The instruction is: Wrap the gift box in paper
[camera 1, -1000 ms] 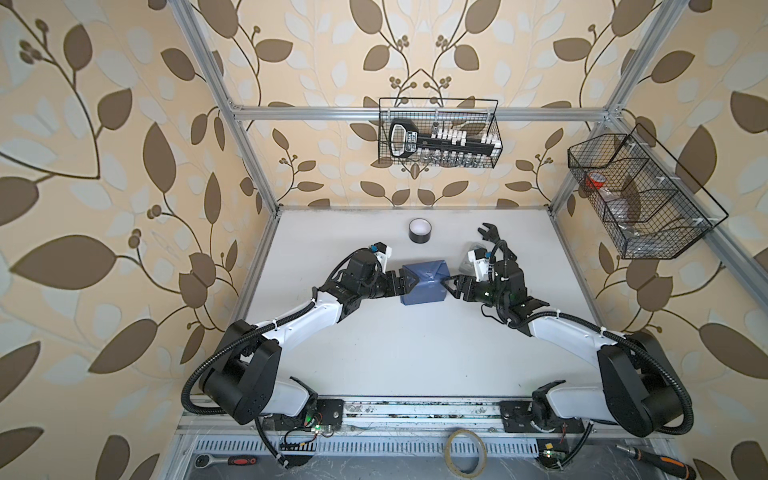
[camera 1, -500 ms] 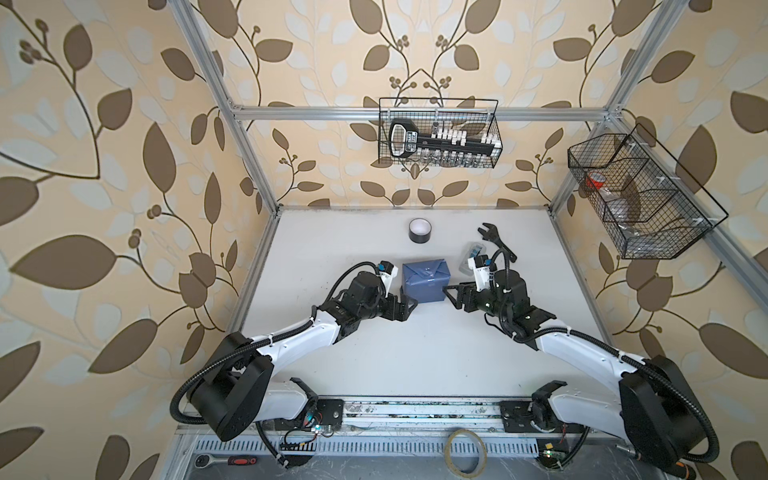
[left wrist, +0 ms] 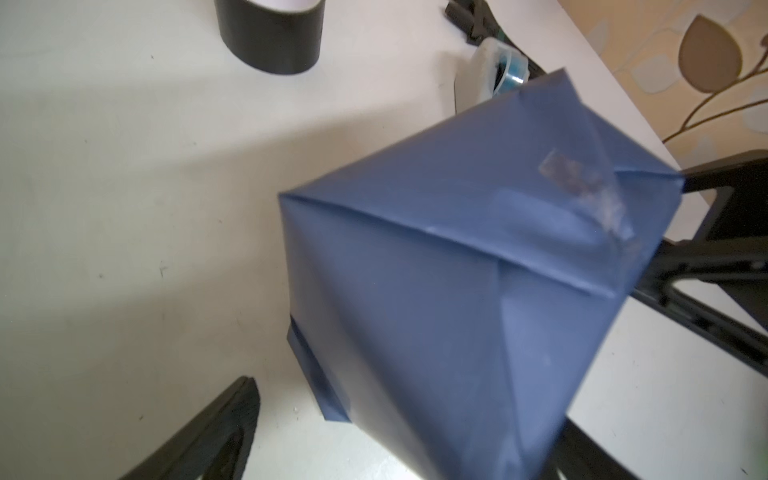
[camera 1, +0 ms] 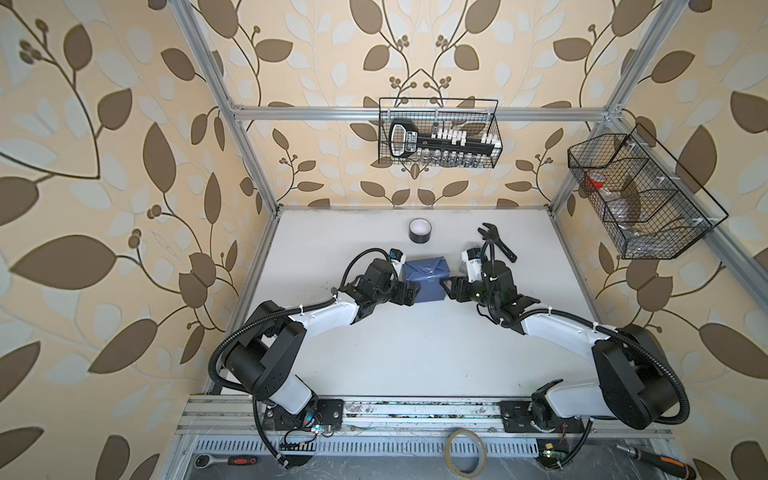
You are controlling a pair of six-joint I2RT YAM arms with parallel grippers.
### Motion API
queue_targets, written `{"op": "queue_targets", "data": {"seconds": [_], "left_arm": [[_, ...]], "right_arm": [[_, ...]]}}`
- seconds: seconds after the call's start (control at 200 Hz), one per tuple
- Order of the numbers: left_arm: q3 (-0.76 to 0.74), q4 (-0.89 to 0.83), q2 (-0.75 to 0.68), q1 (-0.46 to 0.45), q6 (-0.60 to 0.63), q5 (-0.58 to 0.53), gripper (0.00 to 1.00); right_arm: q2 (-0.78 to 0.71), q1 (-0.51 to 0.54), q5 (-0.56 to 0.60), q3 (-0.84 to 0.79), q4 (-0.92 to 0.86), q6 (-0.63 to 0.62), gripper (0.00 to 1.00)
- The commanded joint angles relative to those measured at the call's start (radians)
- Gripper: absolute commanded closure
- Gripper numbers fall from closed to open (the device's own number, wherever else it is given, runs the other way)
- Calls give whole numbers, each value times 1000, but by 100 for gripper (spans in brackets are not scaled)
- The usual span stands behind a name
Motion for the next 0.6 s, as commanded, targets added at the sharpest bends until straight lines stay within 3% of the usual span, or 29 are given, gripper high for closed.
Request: {"op": "queue_targets", "data": {"seconds": [0.0,0.29,0.595], "left_arm": [[69,-21,12,29,21,-44,6],[231,-99,147,85,-13,-9,7],[385,-136,280,162,-88,172,6]], "right_arm": [[31,-3,27,71,2,-24,32],[190,-47,15,262,-49,-32,33],[313,-84,-63,377,-51,-6,28]]}}
